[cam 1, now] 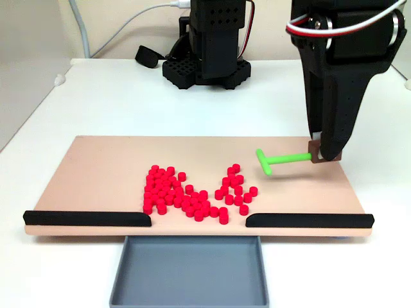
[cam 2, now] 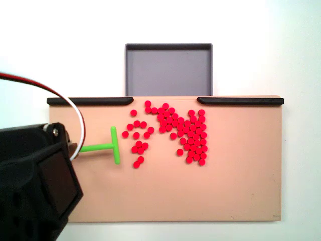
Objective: Gather the left side granules
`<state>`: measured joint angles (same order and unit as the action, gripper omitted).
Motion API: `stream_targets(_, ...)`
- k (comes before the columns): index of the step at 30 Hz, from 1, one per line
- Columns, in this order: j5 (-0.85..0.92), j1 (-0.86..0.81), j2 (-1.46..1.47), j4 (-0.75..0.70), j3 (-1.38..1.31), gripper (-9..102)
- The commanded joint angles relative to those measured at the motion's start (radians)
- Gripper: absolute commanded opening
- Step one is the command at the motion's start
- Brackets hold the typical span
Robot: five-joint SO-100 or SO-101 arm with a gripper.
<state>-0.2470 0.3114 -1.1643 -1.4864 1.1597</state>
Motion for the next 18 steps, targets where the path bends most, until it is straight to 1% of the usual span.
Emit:
stream_targets(1,-0.021,0.009,0.009,0.000,-0.058,0)
stream_targets(8,-0.044,0.015,0.063,0.000,-0.130,0)
stream_targets(18,-0.080,0.023,0.086,0.000,-0.132,0)
